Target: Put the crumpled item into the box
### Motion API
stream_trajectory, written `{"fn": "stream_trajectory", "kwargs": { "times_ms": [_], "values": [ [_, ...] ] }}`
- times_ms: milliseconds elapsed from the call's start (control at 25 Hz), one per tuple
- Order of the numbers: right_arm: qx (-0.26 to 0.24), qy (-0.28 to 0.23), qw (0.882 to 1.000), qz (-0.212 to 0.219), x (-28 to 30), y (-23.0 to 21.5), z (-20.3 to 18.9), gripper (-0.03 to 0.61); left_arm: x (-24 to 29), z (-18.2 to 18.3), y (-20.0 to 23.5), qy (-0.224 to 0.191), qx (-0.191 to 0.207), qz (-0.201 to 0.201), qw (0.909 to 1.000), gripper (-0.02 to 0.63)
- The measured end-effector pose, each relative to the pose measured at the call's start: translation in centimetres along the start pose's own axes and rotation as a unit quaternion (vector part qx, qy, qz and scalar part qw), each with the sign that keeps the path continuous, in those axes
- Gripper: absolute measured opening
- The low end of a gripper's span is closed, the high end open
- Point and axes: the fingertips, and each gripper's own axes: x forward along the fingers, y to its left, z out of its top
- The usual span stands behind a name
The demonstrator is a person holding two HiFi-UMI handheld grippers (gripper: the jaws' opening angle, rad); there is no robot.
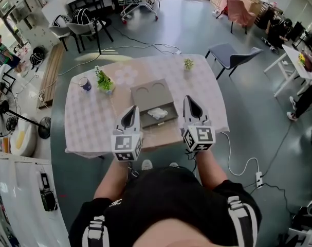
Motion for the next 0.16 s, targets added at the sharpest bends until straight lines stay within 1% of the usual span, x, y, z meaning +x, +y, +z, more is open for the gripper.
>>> {"fn": "stream_trajectory", "kwargs": {
  "times_ms": [160],
  "values": [
    [-0.001,0.002,1.0,0.0,-0.18,-0.07,-0.41,0.002,-0.16,-0.22,-0.13,0.0,0.0,0.002,1.0,0.003]
  ]
}}
